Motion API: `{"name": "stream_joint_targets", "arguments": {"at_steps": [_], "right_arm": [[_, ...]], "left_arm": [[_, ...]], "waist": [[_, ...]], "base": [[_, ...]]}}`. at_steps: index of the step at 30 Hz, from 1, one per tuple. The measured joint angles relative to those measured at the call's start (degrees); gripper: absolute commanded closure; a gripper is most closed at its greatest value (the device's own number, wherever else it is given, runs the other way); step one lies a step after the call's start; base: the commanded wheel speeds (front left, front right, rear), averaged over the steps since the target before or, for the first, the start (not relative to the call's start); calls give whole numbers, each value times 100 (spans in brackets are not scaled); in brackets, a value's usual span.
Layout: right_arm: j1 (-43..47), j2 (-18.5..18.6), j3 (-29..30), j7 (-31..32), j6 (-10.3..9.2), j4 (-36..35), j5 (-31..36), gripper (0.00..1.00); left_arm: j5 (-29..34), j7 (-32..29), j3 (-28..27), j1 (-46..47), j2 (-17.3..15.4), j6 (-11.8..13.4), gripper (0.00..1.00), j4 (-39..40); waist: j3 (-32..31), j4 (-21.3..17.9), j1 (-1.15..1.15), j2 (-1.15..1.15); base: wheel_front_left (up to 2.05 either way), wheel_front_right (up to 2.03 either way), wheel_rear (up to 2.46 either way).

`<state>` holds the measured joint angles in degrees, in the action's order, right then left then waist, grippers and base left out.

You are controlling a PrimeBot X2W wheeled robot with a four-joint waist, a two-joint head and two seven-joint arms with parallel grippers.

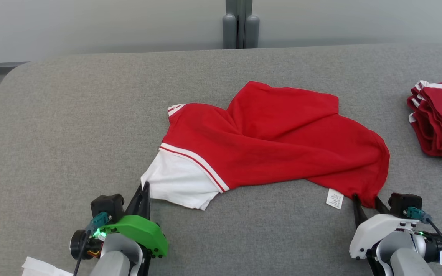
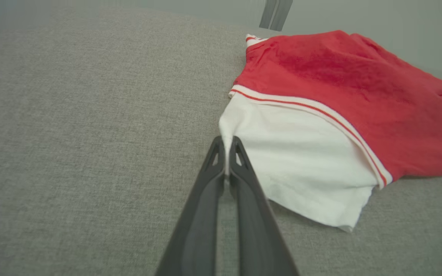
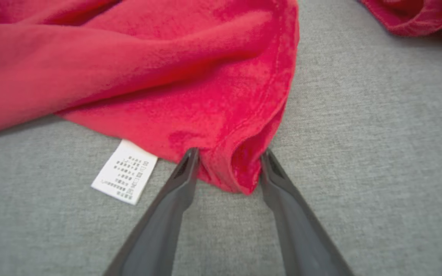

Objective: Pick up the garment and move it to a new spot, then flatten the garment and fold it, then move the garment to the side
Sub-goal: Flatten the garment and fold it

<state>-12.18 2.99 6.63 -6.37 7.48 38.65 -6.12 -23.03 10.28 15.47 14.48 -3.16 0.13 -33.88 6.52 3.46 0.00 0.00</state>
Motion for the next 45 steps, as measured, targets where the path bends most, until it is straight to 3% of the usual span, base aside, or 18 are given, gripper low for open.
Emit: {"name": "stream_joint_targets", "arguments": {"at_steps": [5,11,15,22,27,31,38,45], "right_arm": [[-24,-23,-152,-245,1,-54,-249,100],[-86,-23,-301,-479,1,-914,-468,100],[14,-20,-258,-407,1,-2031,-421,100],[383,-20,-180,202,1,-4851,-361,100],[538,0,-4,638,1,-6714,-145,100],[609,123,199,967,0,-7708,-7,100],[610,213,488,1365,0,-8107,-25,100],[-18,149,235,1317,0,-6681,-486,100]], "left_arm": [[-102,98,3,-40,3,-23,100,390],[-412,175,-81,-36,12,-225,100,1229],[-687,189,-268,68,10,-319,100,2156],[-1203,-108,-521,429,-15,-372,100,4188],[-1201,-460,-611,851,-202,-310,100,5604],[-1047,-802,-619,1264,-405,-247,100,6473],[-953,-1458,-586,1664,-654,-109,100,6730],[-942,-1583,-598,2312,-745,-168,100,5584]], "waist": [[-123,-5,0,0],[-344,-101,0,0],[-530,-187,0,0],[-801,-370,0,0],[-878,-513,0,0],[-878,-601,0,0],[-682,-663,0,0],[-117,-665,0,0]], "base": [[0,0,0],[0,0,0],[0,0,0],[0,0,0],[0,0,0],[0,0,0],[0,0,0],[0,0,0]]}}
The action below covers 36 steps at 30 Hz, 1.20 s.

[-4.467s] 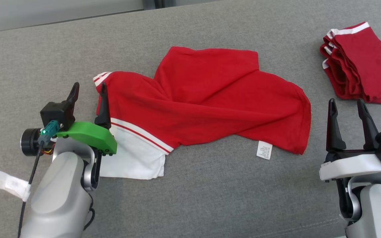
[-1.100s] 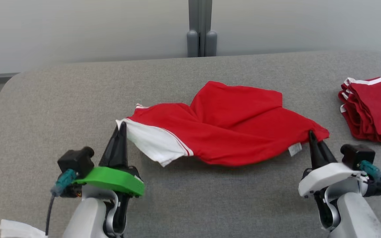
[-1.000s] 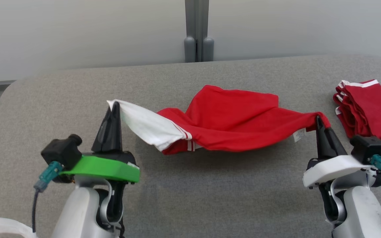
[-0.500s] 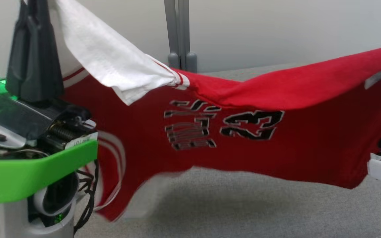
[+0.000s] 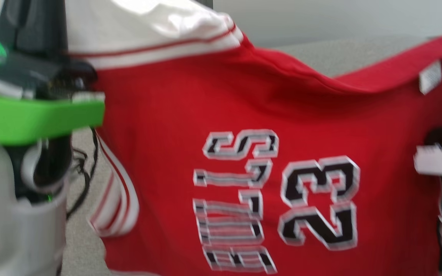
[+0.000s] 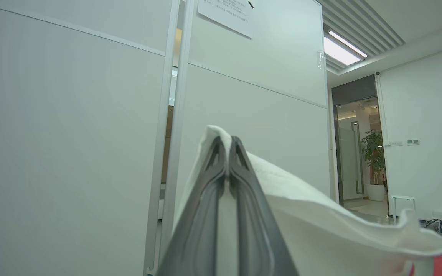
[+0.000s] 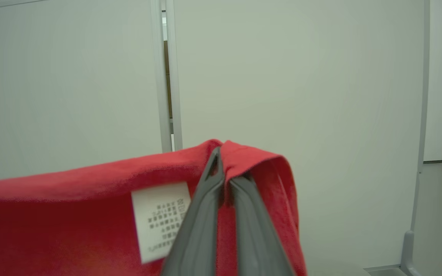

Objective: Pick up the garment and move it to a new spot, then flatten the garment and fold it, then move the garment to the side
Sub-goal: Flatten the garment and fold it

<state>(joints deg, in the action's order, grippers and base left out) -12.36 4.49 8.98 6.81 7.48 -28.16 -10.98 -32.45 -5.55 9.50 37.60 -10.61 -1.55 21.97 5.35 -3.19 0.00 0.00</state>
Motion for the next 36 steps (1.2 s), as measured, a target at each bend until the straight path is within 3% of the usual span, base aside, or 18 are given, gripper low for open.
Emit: {"name": "stream_joint_targets", "arguments": {"at_steps": [3,8,12,15,20,27,31,36], "right_arm": [[-1059,115,-245,-133,0,1054,-8,100],[-3579,313,-391,-514,2,3215,367,100],[-5143,203,-24,-905,4,4787,972,100],[-5703,131,116,-1134,3,5704,1393,100],[-6023,133,93,-1562,3,6919,1788,100],[-5821,277,123,-2060,4,8127,1858,100],[-5695,277,41,-2153,3,8405,1604,100],[-5425,294,-223,-2180,3,8221,1033,100]], "left_arm": [[62,29,-25,756,-59,-104,100,-909],[456,345,-46,2604,-100,-177,100,-2860],[535,866,-163,3867,105,-59,100,-4107],[511,1173,-93,4144,367,-101,100,-4731],[333,1648,118,3997,608,-302,100,-5381],[-59,1993,342,2881,746,-492,100,-5790],[-263,2034,293,2313,756,-533,100,-5657],[-294,2059,86,1559,769,-556,100,-4822]], "waist": [[330,19,0,0],[873,65,1,0],[1231,131,1,0],[1444,222,1,0],[1877,425,1,0],[2528,696,2,0],[2812,805,2,0],[2969,877,1,0]], "base": [[0,0,0],[0,0,0],[0,0,0],[0,0,0],[0,0,0],[0,0,0],[0,0,0],[0,0,0]]}}
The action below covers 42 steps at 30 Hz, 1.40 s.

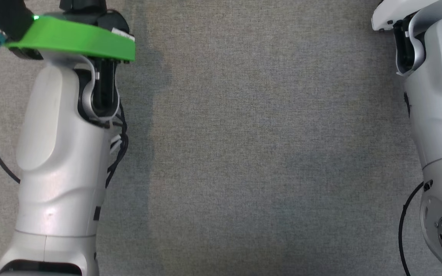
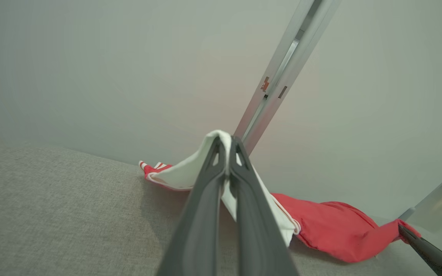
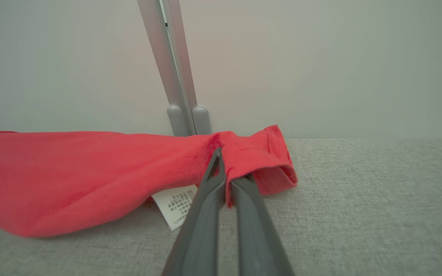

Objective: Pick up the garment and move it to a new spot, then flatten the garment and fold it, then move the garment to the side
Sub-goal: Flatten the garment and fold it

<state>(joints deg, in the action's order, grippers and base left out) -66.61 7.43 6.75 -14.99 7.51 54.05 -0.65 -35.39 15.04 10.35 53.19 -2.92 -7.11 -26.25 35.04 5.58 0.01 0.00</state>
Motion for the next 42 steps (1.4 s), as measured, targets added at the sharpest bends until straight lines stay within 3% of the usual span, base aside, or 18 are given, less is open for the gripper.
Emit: {"name": "stream_joint_targets", "arguments": {"at_steps": [8,18,31,42], "right_arm": [[1030,140,-404,-5,0,-875,-892,100],[3271,129,-570,-5,1,-2331,-1657,100],[5935,-138,-543,69,0,-3682,-2313,100],[7474,-358,-208,586,0,-5096,-2313,100]], "left_arm": [[58,-2,-232,-1435,10,-18,100,1166],[224,-1,-188,-3250,13,-13,100,1839],[723,-89,169,-5519,-54,447,100,2460],[751,-410,222,-6540,-257,719,100,3384]], "waist": [[-283,-86,-1,0],[-1068,-125,-1,0],[-2465,-1,-1,0],[-3267,236,-1,0]], "base": [[0,0,0],[0,0,0],[0,0,0],[0,0,0]]}}
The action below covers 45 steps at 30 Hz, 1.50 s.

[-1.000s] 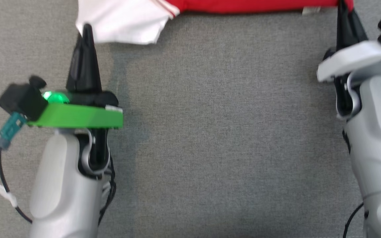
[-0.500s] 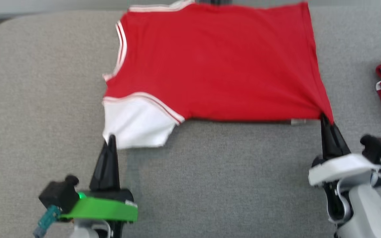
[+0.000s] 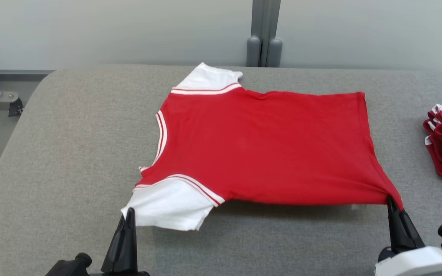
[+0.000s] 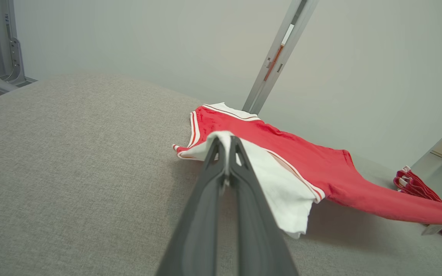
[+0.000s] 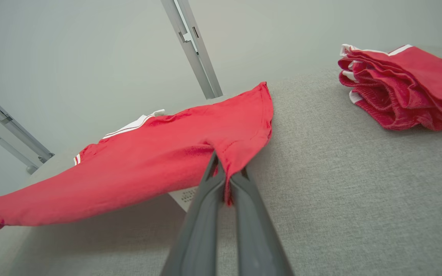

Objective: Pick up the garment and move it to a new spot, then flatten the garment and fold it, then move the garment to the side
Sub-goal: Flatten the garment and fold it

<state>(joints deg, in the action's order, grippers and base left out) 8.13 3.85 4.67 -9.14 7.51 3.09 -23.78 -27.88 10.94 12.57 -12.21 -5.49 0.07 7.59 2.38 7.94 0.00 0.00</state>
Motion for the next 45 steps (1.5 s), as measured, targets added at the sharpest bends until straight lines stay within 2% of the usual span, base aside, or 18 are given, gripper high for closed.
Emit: {"name": "stream_joint_targets", "arguments": {"at_steps": [3,7,18,26,37,45], "right_arm": [[337,-56,22,244,0,-346,25,100],[514,-88,35,383,-1,-425,-19,100],[129,-101,-258,183,-1,368,-133,100],[-528,-101,-293,146,-1,856,-167,100],[-1708,-101,-207,87,-2,1602,80,100],[-2234,-104,-388,29,-2,2064,154,100]], "left_arm": [[-36,-111,44,-113,-37,2,100,174],[-93,-154,85,-142,-30,0,100,159],[-288,-154,261,167,53,-141,100,-474],[-452,46,276,1331,151,-312,100,-1212],[-466,383,21,3234,235,-392,100,-2777],[-371,409,-165,3927,266,-458,100,-3360]], "waist": [[-92,15,0,0],[-105,-62,0,0],[75,-260,0,0],[387,-347,0,0],[999,-502,0,0],[1343,-635,0,0]], "base": [[0,0,0],[0,0,0],[0,0,0],[0,0,0],[0,0,0],[0,0,0]]}}
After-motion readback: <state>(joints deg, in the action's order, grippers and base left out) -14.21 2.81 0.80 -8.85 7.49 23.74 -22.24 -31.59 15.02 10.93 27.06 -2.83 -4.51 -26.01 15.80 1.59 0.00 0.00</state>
